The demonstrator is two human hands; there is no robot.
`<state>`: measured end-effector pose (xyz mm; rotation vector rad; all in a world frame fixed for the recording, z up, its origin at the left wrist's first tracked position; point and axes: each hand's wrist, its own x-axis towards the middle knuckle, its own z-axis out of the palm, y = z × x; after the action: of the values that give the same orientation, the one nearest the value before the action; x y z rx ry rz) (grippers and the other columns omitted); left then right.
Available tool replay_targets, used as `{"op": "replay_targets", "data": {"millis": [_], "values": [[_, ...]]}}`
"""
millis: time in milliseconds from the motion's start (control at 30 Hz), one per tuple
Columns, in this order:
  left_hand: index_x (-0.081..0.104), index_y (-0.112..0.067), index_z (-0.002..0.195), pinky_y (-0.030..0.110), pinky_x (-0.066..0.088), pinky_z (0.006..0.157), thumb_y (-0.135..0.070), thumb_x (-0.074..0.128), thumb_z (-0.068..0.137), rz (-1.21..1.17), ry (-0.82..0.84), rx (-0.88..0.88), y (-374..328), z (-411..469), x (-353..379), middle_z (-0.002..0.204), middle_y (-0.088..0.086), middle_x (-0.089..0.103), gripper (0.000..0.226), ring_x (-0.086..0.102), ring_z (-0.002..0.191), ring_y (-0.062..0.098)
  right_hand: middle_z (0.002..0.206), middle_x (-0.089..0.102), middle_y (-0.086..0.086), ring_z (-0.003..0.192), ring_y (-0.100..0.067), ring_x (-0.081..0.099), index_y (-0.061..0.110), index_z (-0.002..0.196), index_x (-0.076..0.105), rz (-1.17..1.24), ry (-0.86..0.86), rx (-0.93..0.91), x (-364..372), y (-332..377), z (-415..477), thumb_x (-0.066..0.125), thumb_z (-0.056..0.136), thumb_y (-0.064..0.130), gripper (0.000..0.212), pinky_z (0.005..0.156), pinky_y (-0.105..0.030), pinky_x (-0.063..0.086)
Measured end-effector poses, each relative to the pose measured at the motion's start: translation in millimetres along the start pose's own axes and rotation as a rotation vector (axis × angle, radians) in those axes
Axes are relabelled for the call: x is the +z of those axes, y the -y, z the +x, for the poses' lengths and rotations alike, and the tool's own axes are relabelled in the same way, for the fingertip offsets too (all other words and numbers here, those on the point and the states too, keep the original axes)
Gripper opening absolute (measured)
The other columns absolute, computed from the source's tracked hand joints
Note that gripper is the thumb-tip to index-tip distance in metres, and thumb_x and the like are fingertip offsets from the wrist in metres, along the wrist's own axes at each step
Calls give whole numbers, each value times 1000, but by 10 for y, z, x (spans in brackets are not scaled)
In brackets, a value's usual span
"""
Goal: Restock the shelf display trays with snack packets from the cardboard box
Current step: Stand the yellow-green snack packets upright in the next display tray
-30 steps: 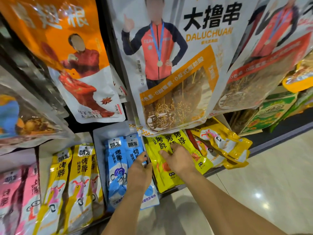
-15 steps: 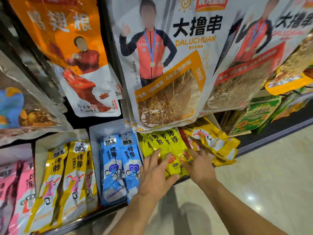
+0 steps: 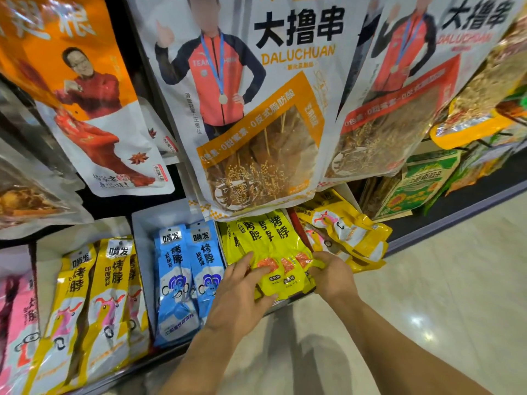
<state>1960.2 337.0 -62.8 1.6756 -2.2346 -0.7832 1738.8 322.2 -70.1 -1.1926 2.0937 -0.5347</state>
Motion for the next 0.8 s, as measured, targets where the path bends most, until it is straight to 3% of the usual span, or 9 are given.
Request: {"op": "replay_targets", "data": {"millis": [67,167,300,433,567,667,800], "values": [[51,-40,136,30,21,118,-57,70,82,-64,4,-31,13,-23,-48,161,-13,19,59,17,145,11,110,71,-13,77,-32,71,15,129,65,35,31,19,31,-21,6,66,92,12,38,73,-46,61],[52,-36,130,30,21,118,-60,70,80,-69,-7,-53,21,-52,-82,161,-12,21,58,20,145,11,105,68,-7,67,-25,69,15,131,62,59,78,51,18,32,-14,64,95,19,37,71,-39,62],[53,-31,128,30,22,118,-63,70,78,-50,-23,-70,6,-68,-85,161,-11,20,62,20,144,12,133,60,-10,119,-26,58,13,139,58,-123,-8,-65,53,102,-82,64,94,45,55,98,-33,46],[52,-30,125,30,27,116,-65,66,81,-14,-31,-75,-18,-83,-62,162,-13,20,58,22,145,10,140,40,-5,134,-26,37,23,151,39,-247,-8,-224,190,94,-192,71,86,53,78,108,-38,40],[44,-32,137,30,31,115,-57,63,88,-17,-45,-75,-10,-100,-47,163,-14,18,58,25,146,12,139,37,-3,130,-26,40,29,151,36,-274,8,-216,254,71,-197,74,87,44,76,104,-38,44],[21,-40,154,34,30,118,-59,54,93,15,-29,-66,7,-116,-43,165,-13,10,72,22,148,17,135,40,-5,122,-28,52,28,145,43,-178,-3,-181,224,113,-129,72,92,30,61,100,-39,45],[13,-41,156,36,32,117,-65,42,95,73,-45,-64,55,-123,-22,165,-10,5,72,20,148,20,135,43,-6,113,-30,59,28,142,46,-124,19,-110,161,153,-77,65,97,23,50,95,-37,47]]}}
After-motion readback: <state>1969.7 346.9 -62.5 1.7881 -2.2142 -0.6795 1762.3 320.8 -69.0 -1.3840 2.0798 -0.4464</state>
